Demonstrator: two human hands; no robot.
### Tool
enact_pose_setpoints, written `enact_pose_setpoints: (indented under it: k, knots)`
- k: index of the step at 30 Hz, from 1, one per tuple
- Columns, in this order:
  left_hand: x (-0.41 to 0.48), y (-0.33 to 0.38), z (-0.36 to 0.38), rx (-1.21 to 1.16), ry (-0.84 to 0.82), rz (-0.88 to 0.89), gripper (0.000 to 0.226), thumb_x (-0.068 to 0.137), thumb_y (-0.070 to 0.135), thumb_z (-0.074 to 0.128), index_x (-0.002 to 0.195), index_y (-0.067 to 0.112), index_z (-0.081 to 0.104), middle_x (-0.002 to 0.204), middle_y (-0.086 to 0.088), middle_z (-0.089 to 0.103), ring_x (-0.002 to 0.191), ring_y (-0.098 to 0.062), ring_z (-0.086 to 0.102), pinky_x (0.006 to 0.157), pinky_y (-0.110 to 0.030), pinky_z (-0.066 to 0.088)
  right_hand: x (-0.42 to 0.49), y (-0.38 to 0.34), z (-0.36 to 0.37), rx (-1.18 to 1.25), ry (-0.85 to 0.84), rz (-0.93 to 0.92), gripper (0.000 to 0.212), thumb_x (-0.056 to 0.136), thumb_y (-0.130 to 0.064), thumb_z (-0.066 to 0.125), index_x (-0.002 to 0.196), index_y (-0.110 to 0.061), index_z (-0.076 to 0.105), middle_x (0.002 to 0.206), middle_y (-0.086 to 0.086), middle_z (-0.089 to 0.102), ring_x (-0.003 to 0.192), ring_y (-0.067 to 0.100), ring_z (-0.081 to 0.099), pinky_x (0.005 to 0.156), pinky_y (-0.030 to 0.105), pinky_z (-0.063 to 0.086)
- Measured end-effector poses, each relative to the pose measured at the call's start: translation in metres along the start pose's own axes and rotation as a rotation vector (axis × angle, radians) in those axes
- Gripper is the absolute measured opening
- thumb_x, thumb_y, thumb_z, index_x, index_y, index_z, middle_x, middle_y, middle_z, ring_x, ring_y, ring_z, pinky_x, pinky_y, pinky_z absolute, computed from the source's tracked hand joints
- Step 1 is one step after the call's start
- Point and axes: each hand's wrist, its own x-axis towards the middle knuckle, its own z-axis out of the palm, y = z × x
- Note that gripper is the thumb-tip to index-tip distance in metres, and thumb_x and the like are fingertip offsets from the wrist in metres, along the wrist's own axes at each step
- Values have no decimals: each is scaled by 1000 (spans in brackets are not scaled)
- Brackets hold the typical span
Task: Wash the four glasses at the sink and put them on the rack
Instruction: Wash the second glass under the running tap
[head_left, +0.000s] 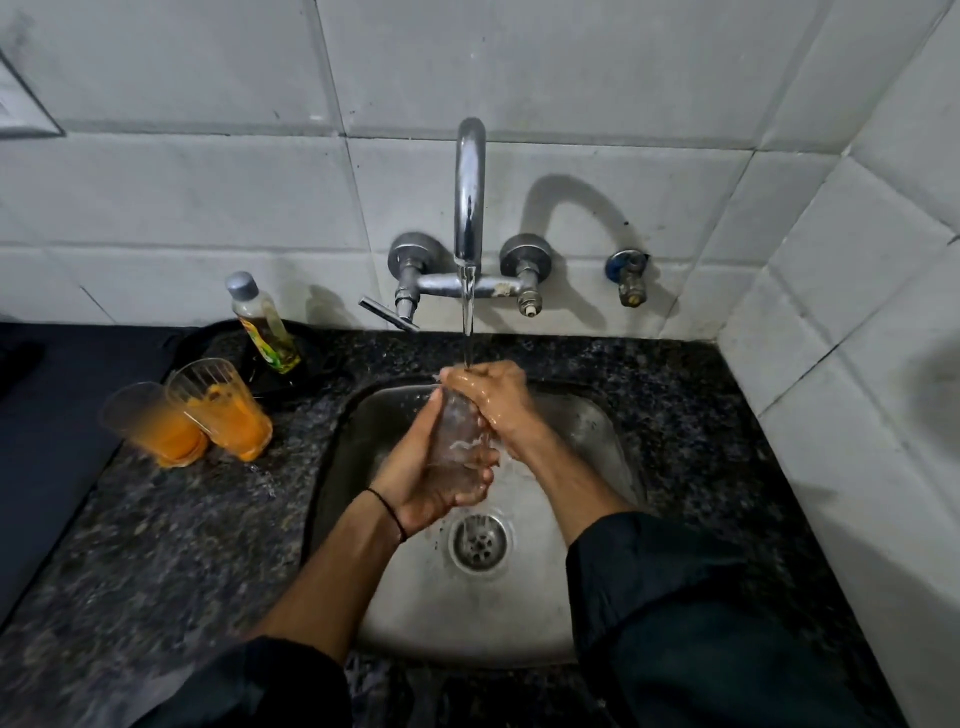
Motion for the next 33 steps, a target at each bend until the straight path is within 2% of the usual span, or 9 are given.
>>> enact_pose_setpoints:
  k: [2, 5, 9, 14, 17, 21, 24, 29, 33]
  knots:
    - [11, 1, 10, 135, 257, 111, 67, 95, 68, 38, 102, 9, 70, 88, -15, 70, 70, -25, 67, 59, -34, 55, 1, 2, 16, 16, 201, 20, 32, 100, -29, 61, 74, -12, 68, 65, -1, 63, 59, 13, 57, 55, 22, 44]
    - [26, -6, 10, 608, 607, 424, 51, 104, 54, 27, 103, 20, 65, 107, -12, 71, 95, -25, 68, 83, -43, 57, -11, 4, 39, -74, 365, 19, 29, 102, -40, 53, 99, -12, 60, 102, 5, 57, 81, 14, 54, 57, 17, 34]
    - [18, -24, 3, 592, 481, 597, 46, 100, 61, 30, 121, 31, 59, 111, 2, 70, 101, -18, 69, 89, -51, 56, -10, 6, 38, 155, 378, 19, 33, 95, -42, 65, 74, -18, 55, 75, 0, 59, 62, 10, 53, 50, 13, 39]
    - [4, 3, -3, 392, 215, 61, 80, 84, 84, 30, 122, 22, 64, 100, -14, 75, 79, -31, 74, 63, -43, 59, -17, 7, 18, 375, 167, 309, 42, 99, -54, 51, 83, -19, 68, 73, 0, 70, 68, 16, 67, 64, 28, 55]
    - [12, 4, 8, 534, 485, 140, 76, 89, 81, 21, 112, 26, 68, 105, -15, 74, 87, -37, 73, 74, -49, 60, -21, 18, 28, 349, 194, 182, 38, 102, -50, 47, 111, -15, 59, 98, 3, 63, 80, 12, 63, 65, 24, 51]
    - [26, -2, 9, 1098, 615, 439, 52, 103, 58, 13, 147, 41, 36, 139, -11, 59, 120, -37, 59, 101, -45, 46, -31, 22, 40, 257, 291, -15, 34, 96, -43, 64, 119, -28, 44, 113, 2, 60, 87, 7, 64, 58, 13, 49]
    - [24, -9, 7, 835, 410, 459, 49, 100, 65, 22, 144, 50, 36, 143, -3, 56, 123, -24, 59, 103, -48, 48, -28, 17, 29, 398, 329, 71, 26, 94, -54, 61, 100, -30, 55, 103, 5, 70, 89, 19, 70, 69, 29, 56]
    - [24, 5, 15, 434, 310, 177, 64, 86, 79, 41, 129, 34, 57, 119, -8, 67, 93, -29, 73, 66, -47, 61, -26, 14, 9, 442, 161, 381, 57, 95, -70, 40, 102, -21, 69, 99, 12, 72, 87, 24, 69, 69, 36, 57]
    - [32, -1, 15, 671, 654, 390, 67, 96, 70, 15, 137, 31, 52, 135, -13, 61, 121, -35, 59, 104, -47, 46, -23, 25, 28, 259, 74, 0, 18, 107, -39, 40, 124, -33, 45, 131, 8, 58, 110, 19, 63, 83, 27, 54]
